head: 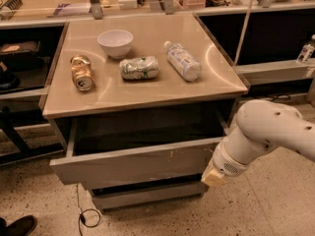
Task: Close top drawer
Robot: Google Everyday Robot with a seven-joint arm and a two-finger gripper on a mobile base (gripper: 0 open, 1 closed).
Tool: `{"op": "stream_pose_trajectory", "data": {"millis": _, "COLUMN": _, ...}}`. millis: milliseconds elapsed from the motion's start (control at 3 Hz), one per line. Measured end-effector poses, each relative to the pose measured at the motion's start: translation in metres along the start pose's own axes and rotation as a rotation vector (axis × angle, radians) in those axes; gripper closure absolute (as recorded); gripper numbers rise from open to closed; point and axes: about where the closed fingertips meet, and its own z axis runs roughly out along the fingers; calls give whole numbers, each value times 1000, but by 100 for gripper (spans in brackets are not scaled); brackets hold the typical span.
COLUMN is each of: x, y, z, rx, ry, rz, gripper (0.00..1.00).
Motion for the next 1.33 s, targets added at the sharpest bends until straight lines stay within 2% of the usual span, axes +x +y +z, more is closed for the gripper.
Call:
{"op": "stream_pose_trajectory", "data": {"millis": 333, "x": -17, "y": -18, "z": 1, "rx": 23, "ry": -15, "rz": -37, "gripper": 100}}
{"op": "stream_pose_trajectory", "data": {"millis": 1000, "x": -51, "y": -52, "z": 1, "rx": 57, "ry": -26, "rz": -104, "gripper": 100}}
{"op": "stream_pose_trajectory", "data": {"millis": 1333, "x": -52, "y": -52, "z": 1, "rx": 57, "ry": -27, "rz": -105, "gripper": 81}}
